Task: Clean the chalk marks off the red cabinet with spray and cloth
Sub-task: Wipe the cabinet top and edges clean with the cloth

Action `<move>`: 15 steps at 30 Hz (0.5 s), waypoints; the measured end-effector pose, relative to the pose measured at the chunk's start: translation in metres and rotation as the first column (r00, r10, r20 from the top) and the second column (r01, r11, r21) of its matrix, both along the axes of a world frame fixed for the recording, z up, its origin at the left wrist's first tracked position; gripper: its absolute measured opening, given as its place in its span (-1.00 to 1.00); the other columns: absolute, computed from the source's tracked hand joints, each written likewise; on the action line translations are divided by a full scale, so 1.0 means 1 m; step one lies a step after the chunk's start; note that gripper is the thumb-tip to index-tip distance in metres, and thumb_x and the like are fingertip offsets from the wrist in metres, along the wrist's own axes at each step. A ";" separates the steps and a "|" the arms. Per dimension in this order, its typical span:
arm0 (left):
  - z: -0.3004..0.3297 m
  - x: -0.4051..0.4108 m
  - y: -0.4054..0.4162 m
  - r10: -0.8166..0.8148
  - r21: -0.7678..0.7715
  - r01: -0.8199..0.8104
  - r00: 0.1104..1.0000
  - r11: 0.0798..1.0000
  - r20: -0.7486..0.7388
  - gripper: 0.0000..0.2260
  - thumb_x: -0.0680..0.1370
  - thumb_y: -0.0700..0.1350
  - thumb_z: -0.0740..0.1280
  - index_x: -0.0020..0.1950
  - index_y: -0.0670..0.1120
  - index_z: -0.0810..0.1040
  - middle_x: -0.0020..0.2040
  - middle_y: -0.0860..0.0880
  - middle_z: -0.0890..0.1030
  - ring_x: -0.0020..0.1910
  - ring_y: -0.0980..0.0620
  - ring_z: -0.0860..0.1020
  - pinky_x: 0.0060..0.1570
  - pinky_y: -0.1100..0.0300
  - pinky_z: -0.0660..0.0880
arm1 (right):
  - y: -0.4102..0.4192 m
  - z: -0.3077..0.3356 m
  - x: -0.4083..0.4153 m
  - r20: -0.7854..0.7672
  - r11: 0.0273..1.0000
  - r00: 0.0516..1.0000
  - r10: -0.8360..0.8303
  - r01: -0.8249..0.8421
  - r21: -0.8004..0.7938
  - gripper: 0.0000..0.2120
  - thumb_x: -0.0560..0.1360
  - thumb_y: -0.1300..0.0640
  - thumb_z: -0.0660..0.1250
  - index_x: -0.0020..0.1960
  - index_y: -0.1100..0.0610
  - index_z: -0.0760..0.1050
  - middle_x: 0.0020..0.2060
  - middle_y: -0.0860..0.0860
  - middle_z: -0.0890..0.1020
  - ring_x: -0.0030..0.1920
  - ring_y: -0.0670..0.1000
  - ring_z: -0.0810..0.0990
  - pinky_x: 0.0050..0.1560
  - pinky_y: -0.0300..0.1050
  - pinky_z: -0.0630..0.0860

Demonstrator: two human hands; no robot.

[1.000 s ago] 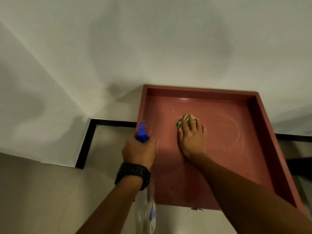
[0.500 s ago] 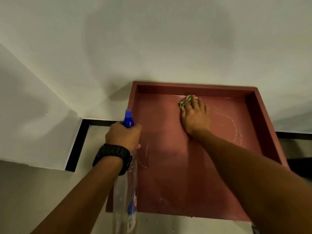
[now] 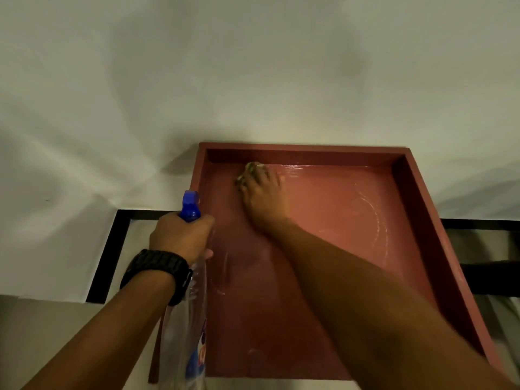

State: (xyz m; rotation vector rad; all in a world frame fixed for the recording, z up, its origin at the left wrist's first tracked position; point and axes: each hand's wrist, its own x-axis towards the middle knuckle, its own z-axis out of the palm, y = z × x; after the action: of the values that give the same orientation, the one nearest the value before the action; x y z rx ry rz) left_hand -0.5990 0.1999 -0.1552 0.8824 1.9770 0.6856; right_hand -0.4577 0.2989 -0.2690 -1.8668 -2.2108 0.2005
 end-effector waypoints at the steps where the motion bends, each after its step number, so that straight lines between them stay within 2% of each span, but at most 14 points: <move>1: 0.000 0.002 0.001 -0.001 -0.001 0.001 1.000 1.000 -0.003 -0.83 0.45 -0.11 0.36 -0.30 -0.10 0.42 -0.49 -0.06 0.48 -0.43 -0.05 0.64 -0.42 0.20 0.38 | 0.002 -0.001 0.026 0.020 0.998 0.997 -0.068 0.068 0.010 -0.59 0.61 -0.03 0.06 0.40 0.06 0.38 0.41 0.06 0.40 0.41 0.15 0.31 0.36 0.08 0.18; 5: 0.004 0.012 0.008 -0.005 0.004 0.005 1.000 1.000 -0.009 -0.86 0.45 -0.10 0.36 -0.24 -0.12 0.47 -0.40 -0.09 0.55 -0.40 -0.07 0.64 -0.37 0.15 0.49 | -0.008 -0.003 0.125 0.070 0.966 0.964 -0.258 0.256 0.039 -0.58 0.59 0.01 0.10 0.41 0.09 0.38 0.41 0.10 0.40 0.40 0.18 0.32 0.37 0.09 0.20; 8: 0.003 0.010 0.013 0.021 0.012 -0.021 1.000 1.000 0.009 -0.87 0.44 -0.12 0.37 -0.25 -0.13 0.50 -0.47 -0.07 0.55 -0.45 -0.06 0.61 -0.17 -0.02 0.61 | -0.015 -0.004 0.169 0.080 0.927 0.924 -0.374 0.375 0.007 -0.56 0.60 0.00 0.08 0.43 0.10 0.33 0.43 0.13 0.35 0.43 0.21 0.27 0.41 0.13 0.15; 9: 0.002 0.008 0.014 0.027 0.015 -0.027 1.000 1.000 0.005 -0.88 0.43 -0.12 0.37 -0.25 -0.13 0.50 -0.53 -0.04 0.55 -0.51 -0.03 0.60 -0.17 -0.02 0.61 | -0.019 -0.003 0.179 0.085 0.916 0.913 -0.399 0.401 0.001 -0.56 0.59 0.00 0.08 0.44 0.11 0.31 0.44 0.15 0.34 0.44 0.22 0.26 0.42 0.14 0.14; 11: 0.001 0.005 0.015 0.029 0.028 -0.029 0.999 0.999 -0.016 -0.89 0.44 -0.12 0.37 -0.24 -0.14 0.52 -0.58 -0.01 0.54 -0.65 0.10 0.53 -0.32 0.12 0.58 | -0.032 -0.002 0.191 0.072 0.904 0.901 -0.428 0.428 0.003 -0.55 0.59 0.02 0.10 0.43 0.14 0.32 0.43 0.18 0.34 0.42 0.24 0.27 0.42 0.17 0.14; 13: 0.001 0.005 0.013 0.039 0.043 -0.039 0.999 0.998 -0.018 -0.88 0.43 -0.12 0.38 -0.23 -0.13 0.51 -0.48 -0.04 0.54 -0.69 0.15 0.49 -0.38 0.18 0.59 | -0.056 -0.004 0.193 0.065 0.897 0.895 -0.442 0.442 0.017 -0.56 0.58 0.03 0.11 0.42 0.15 0.34 0.42 0.19 0.36 0.41 0.24 0.29 0.41 0.19 0.16; 15: 0.002 0.007 0.008 0.053 0.040 -0.054 0.999 0.998 0.012 -0.87 0.44 -0.10 0.39 -0.24 -0.11 0.49 -0.40 -0.06 0.55 -0.67 0.14 0.51 -0.22 0.07 0.63 | -0.089 -0.004 0.190 0.072 0.895 0.892 -0.445 0.445 0.016 -0.56 0.59 0.03 0.12 0.42 0.15 0.34 0.41 0.19 0.37 0.42 0.23 0.29 0.41 0.19 0.16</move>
State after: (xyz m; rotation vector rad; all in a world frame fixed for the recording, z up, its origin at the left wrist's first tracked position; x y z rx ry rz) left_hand -0.5924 0.2084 -0.1531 0.8502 1.9891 0.7615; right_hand -0.2677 0.2095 -0.2734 -2.3509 -1.7522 0.0464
